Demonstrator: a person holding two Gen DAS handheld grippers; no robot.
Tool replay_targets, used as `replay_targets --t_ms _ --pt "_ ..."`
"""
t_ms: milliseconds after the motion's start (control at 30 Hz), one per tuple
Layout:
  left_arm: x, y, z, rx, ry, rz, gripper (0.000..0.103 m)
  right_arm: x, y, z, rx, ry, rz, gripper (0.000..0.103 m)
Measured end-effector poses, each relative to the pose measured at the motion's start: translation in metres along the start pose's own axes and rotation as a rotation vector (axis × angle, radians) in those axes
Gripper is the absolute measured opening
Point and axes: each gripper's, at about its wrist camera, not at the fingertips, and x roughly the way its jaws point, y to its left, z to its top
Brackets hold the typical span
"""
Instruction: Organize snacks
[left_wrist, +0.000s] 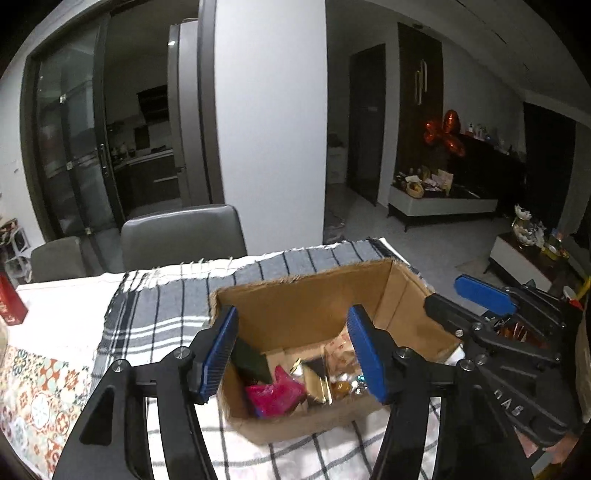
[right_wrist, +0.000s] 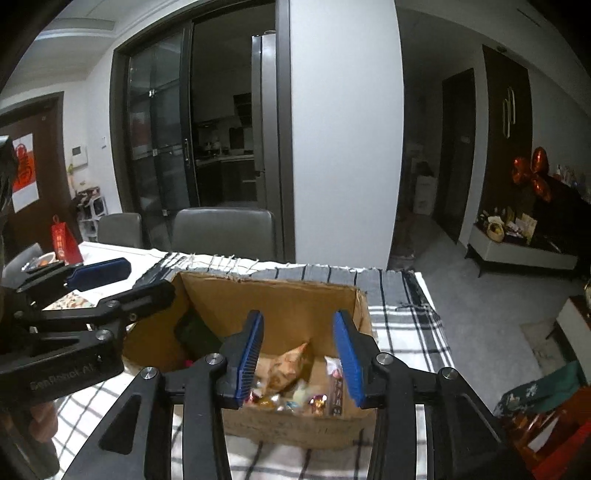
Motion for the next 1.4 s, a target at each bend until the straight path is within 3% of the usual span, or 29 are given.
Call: replay_targets --t_ms 100,300,400,567,867,1400 --pt "-0.012 0.001 -0.011 -0.002 0.003 0.019 0.062 -0.012 -0.002 -0.007 0.017 -0.001 -0.014 0.053" --pt "-0.052 0.001 -0.031 -0.004 -0.032 0.042 0.072 -0.051 0.003 -0.021 0.033 -0.001 -0.022 0.053" --pt "-0.075 -0.001 -0.039 -0.008 -0.058 0.055 0.077 -0.073 0.004 -0.024 0.04 -0.01 -0.032 0.06" --pt "-0.114 -0.006 -0.053 -0.011 -0.096 0.084 0.085 -0.109 0.01 -0.024 0.039 -0.037 -0.048 0.06" --pt "-0.17 -0.016 -0.079 -0.003 -0.134 0.095 0.098 -0.171 0.026 -0.045 0.027 -0.057 -0.074 0.073" --pt "-0.232 -0.032 -0.122 -0.018 -0.135 0.088 0.103 -0.242 0.04 -0.091 0.032 -0.059 -0.06 0.078"
